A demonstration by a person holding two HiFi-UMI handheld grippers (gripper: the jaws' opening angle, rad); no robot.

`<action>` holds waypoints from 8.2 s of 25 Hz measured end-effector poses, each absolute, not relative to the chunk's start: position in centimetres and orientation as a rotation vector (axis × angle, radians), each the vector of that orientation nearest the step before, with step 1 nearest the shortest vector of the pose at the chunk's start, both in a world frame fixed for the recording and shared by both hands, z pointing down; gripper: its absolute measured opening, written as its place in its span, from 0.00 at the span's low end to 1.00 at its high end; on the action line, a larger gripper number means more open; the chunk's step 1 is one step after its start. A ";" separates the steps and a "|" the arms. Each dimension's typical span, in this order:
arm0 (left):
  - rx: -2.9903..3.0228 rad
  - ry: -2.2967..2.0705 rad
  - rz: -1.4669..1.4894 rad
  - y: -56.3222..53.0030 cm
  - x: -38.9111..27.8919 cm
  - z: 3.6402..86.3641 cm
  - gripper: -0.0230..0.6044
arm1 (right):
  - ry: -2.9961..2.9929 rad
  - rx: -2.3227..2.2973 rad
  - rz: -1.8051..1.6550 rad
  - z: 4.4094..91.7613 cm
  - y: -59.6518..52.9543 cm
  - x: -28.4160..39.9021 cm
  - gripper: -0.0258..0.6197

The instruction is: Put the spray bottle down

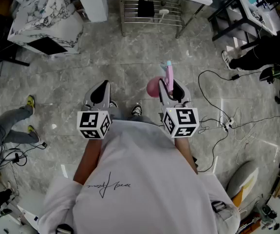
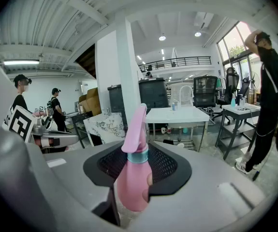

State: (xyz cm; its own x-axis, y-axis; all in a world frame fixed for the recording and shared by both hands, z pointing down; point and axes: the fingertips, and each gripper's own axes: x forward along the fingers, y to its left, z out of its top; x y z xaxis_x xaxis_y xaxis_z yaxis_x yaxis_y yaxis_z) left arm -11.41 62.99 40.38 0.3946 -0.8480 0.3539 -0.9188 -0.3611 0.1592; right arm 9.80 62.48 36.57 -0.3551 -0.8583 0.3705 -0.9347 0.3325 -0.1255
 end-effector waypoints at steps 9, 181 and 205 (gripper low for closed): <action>2.326 -1.570 0.287 64.0 -9.7 39.7 0.12 | -2.393 1.599 0.438 36.3 63.6 11.1 0.24; 2.333 -1.621 0.232 -9.0 -4.2 37.5 0.12 | -2.637 1.213 0.528 33.9 -13.3 8.9 0.24; 2.243 -1.616 0.247 -10.8 -6.6 38.7 0.12 | -2.603 1.160 0.528 35.7 -17.6 8.2 0.24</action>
